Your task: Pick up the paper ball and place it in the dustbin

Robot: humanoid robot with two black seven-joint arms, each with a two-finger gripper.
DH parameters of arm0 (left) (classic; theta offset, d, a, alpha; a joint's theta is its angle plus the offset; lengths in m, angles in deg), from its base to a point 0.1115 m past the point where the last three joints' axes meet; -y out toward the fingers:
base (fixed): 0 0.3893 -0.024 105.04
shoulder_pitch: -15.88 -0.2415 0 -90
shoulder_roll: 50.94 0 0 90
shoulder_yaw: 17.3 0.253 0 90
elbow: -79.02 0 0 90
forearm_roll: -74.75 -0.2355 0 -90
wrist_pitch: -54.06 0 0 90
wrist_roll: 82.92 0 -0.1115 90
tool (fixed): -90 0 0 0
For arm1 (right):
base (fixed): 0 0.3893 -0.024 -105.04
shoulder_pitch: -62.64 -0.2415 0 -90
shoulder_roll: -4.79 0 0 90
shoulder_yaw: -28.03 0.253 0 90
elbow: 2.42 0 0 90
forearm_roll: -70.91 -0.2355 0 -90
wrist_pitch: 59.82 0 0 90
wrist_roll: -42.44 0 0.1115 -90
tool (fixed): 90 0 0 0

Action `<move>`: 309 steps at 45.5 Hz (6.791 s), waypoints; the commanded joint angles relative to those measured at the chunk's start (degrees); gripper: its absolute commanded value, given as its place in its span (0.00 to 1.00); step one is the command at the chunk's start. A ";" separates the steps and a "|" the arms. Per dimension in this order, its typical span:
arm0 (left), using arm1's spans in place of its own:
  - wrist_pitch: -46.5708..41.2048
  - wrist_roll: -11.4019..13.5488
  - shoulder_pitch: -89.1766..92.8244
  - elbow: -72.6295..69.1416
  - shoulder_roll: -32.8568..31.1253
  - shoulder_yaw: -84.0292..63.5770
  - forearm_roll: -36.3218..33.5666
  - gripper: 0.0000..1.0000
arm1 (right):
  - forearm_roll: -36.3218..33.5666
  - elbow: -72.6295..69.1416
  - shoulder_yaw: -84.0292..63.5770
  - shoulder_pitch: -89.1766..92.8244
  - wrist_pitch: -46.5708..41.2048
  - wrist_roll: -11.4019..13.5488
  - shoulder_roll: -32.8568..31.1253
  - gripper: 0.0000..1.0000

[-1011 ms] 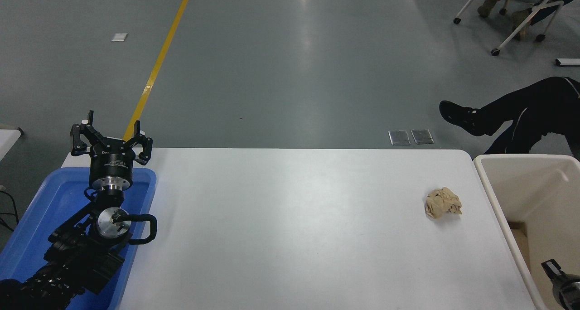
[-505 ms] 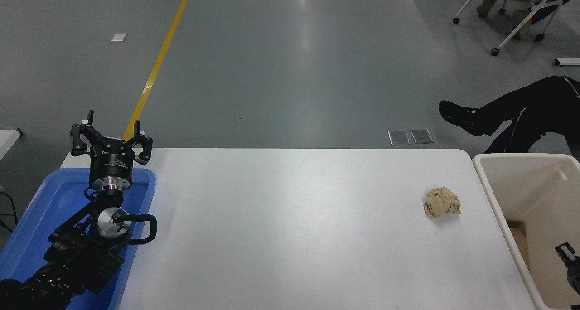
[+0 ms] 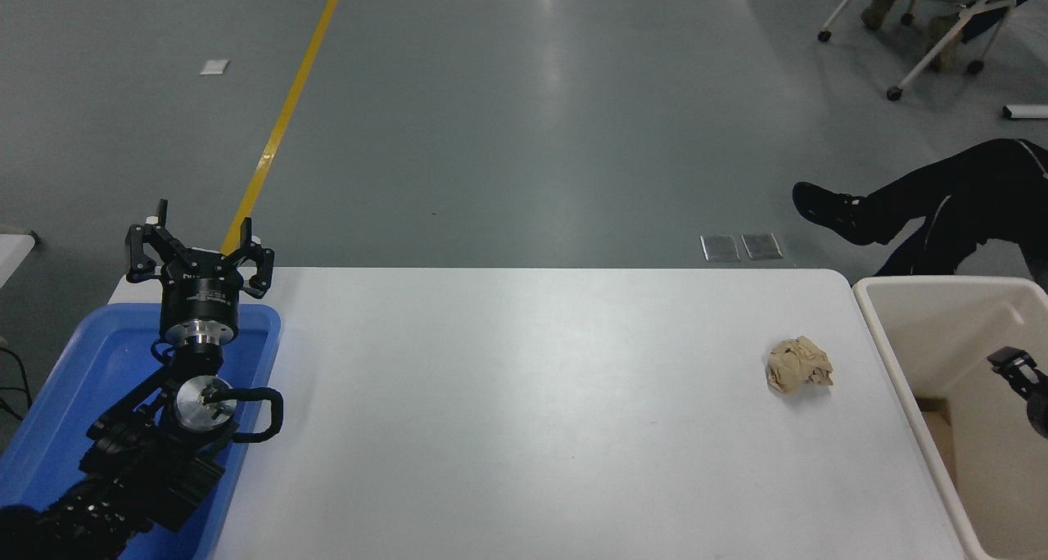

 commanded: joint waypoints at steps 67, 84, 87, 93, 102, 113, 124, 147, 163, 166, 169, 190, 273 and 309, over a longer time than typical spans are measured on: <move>0.53 -0.25 -0.09 0.17 0.08 0.09 -0.35 0.99 | 2.95 -69.40 -36.90 -89.93 -37.71 -1.58 0.50 1.00; 0.53 -0.25 -0.09 0.17 0.08 0.09 -0.35 0.99 | 5.86 -68.87 -39.18 -90.90 -38.86 -1.41 -1.26 1.00; 0.53 -0.25 -0.09 0.17 0.08 0.09 -0.35 0.99 | 5.86 -68.78 -39.44 -90.10 -38.33 -1.23 -1.26 1.00; 0.53 -0.25 -0.01 0.17 0.08 0.09 -0.26 0.99 | 6.04 -67.21 -39.71 -85.89 -36.75 -1.06 -1.17 1.00; 0.53 -0.25 -0.01 0.17 0.08 0.09 -0.26 0.99 | 8.50 -60.97 -39.79 -77.11 -31.75 -0.79 -0.47 1.00; 0.53 -0.25 -0.01 0.17 0.08 0.18 -0.27 0.99 | 7.27 -49.55 -39.18 -60.59 -20.67 -0.71 3.05 1.00; 0.53 -0.25 -0.01 0.17 0.08 0.09 -0.35 0.99 | 4.11 -37.06 -34.27 -42.57 -15.22 -0.79 3.14 1.00; 0.53 -0.25 -0.01 0.17 0.08 0.09 -0.27 0.99 | 0.59 -19.40 -29.42 -21.56 -9.33 -0.79 12.71 1.00; 0.53 -0.25 -0.01 0.17 0.08 0.09 -0.35 0.99 | 1.29 -14.39 -23.36 -16.98 -9.41 -0.79 16.23 1.00; 0.53 -0.25 -0.01 0.17 0.08 0.09 -0.35 0.99 | 1.64 -12.19 -22.40 -15.66 -9.41 -0.71 17.20 1.00; 0.53 -0.25 -0.01 0.17 0.08 0.09 -0.26 0.99 | 1.21 -8.59 -22.04 -14.17 -9.41 -0.71 18.60 1.00; 0.53 -0.25 -0.01 0.09 0.08 0.09 -0.26 0.99 | 2.26 3.20 -22.39 -7.93 -9.41 2.28 25.29 0.96; 0.53 -0.16 -0.01 0.08 0.17 0.09 -0.26 0.99 | 17.64 -70.00 -37.59 -69.87 -20.30 -2.20 -3.62 0.00; 0.53 -0.16 -0.01 0.08 0.17 0.09 -0.18 0.99 | 20.71 -68.79 -40.85 -94.60 -39.65 -2.99 -9.61 0.00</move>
